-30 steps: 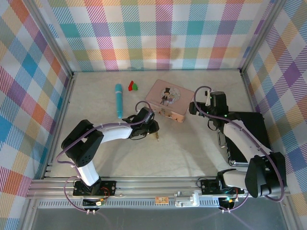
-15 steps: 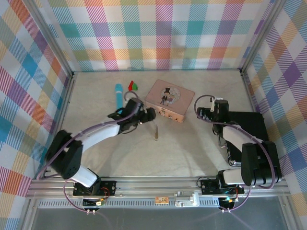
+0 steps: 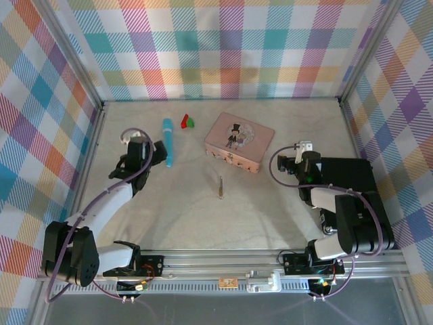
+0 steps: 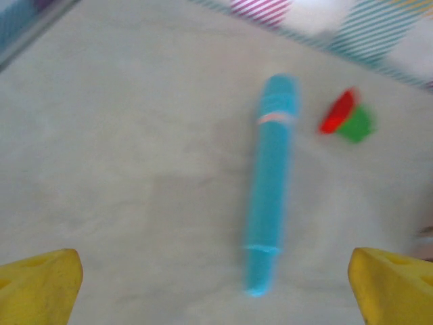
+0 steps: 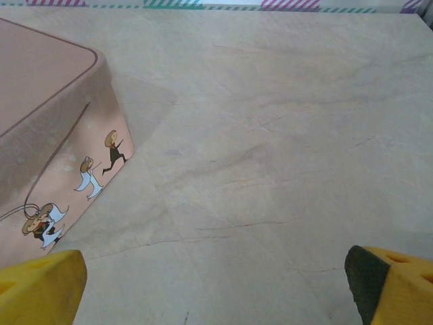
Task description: Unlock the padlock with the key
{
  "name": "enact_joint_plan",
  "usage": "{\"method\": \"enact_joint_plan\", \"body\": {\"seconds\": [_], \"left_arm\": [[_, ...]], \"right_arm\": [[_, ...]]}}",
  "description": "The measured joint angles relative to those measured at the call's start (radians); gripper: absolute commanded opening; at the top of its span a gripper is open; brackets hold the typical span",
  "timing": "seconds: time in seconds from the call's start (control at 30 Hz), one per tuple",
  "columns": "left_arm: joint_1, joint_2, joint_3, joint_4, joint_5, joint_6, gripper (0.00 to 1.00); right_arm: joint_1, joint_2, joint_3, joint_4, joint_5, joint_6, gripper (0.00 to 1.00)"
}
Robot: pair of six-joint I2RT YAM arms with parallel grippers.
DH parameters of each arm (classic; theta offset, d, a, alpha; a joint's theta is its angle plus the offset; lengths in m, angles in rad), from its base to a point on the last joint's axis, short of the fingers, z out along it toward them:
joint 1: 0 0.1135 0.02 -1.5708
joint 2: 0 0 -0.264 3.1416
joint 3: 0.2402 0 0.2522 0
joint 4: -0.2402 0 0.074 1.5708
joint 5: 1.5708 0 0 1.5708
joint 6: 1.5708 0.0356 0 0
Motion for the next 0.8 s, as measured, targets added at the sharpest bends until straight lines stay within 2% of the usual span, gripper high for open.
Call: {"method": "enact_joint_plan", "body": {"seconds": [0.13, 0.33, 0.57, 0.7, 0.8], "left_arm": [[0.011, 0.002, -0.144, 0.055, -0.064, 0.055, 1.00], [0.019, 0.061, -0.163, 0.252, -0.108, 0.142, 1.00], [0.024, 0.224, -0.198, 0.452, -0.067, 0.242, 1.00], [0.025, 0.229, -0.234, 0.566, -0.028, 0.306, 1.00], [0.038, 0.220, -0.314, 0.716, 0.005, 0.336, 1.00]], "right_arm": [[-0.063, 0.064, -0.023, 0.103, -0.064, 0.016, 0.99], [-0.088, 0.079, -0.032, 0.154, -0.099, 0.032, 0.99], [-0.089, 0.079, -0.033, 0.163, -0.110, 0.035, 0.99], [-0.089, 0.079, -0.033, 0.164, -0.113, 0.035, 0.99], [-0.089, 0.079, -0.033, 0.166, -0.113, 0.035, 0.99]]}}
